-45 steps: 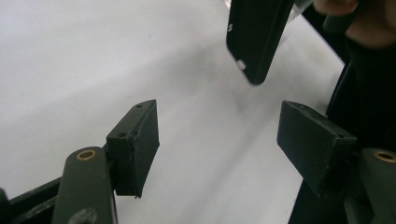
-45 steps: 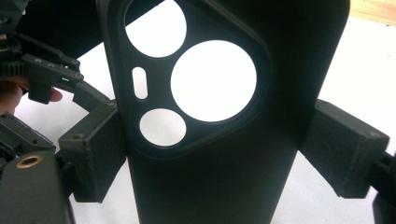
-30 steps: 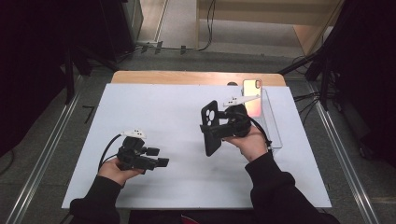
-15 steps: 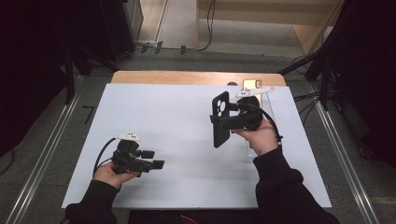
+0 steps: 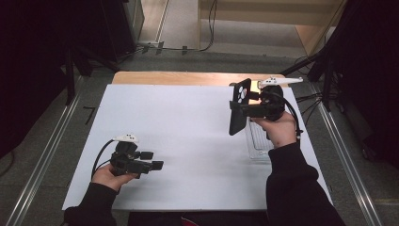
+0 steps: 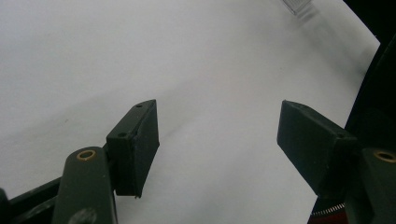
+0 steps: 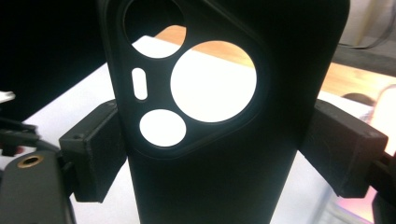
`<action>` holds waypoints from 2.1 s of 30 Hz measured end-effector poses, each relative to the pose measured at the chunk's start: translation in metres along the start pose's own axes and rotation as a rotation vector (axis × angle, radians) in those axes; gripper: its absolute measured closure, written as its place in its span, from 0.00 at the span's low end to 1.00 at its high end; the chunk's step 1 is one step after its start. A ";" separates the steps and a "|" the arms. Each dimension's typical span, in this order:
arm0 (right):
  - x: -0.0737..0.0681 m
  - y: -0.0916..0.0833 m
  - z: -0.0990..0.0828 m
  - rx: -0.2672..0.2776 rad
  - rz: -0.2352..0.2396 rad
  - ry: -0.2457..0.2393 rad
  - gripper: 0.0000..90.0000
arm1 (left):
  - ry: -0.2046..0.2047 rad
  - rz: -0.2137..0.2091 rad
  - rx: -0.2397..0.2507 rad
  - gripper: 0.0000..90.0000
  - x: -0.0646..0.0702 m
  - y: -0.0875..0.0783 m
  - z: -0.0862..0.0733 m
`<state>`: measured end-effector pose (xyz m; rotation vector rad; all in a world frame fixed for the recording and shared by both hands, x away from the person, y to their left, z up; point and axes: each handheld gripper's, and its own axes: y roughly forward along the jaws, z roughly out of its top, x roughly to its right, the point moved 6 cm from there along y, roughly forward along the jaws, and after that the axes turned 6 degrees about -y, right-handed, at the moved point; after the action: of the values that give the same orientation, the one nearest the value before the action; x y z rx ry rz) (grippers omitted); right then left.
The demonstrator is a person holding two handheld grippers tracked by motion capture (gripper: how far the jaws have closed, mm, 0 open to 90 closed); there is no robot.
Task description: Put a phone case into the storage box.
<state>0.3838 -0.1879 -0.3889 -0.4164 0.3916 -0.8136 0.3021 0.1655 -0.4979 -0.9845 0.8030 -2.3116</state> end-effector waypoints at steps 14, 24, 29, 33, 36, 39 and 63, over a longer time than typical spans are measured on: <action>0.047 -0.021 0.000 0.025 -0.154 0.039 0.13 | -0.006 0.010 0.009 0.32 0.000 -0.005 -0.005; 0.068 -0.024 -0.006 0.040 -0.268 0.078 0.13 | 0.000 0.011 -0.001 0.32 0.002 -0.003 -0.006; 0.078 -0.023 -0.012 0.041 -0.317 0.096 0.13 | 0.001 0.012 -0.001 0.32 0.002 -0.003 -0.006; 0.085 -0.019 -0.016 0.029 -0.367 0.088 0.13 | -0.004 0.011 0.003 0.32 0.001 -0.004 -0.006; 0.090 -0.013 -0.017 0.025 -0.390 0.089 0.13 | -0.002 0.012 0.003 0.33 0.000 -0.004 -0.005; 0.098 -0.005 -0.021 0.017 -0.415 0.101 0.13 | -0.011 0.007 0.009 0.32 -0.001 -0.004 -0.004; 0.131 0.055 -0.049 -0.119 -0.494 0.148 0.13 | -0.016 0.021 0.003 0.32 -0.005 -0.003 -0.004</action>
<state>0.4752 -0.2635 -0.4807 -0.5772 0.4848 -1.3108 0.3017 0.1722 -0.5009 -0.9876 0.7995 -2.2842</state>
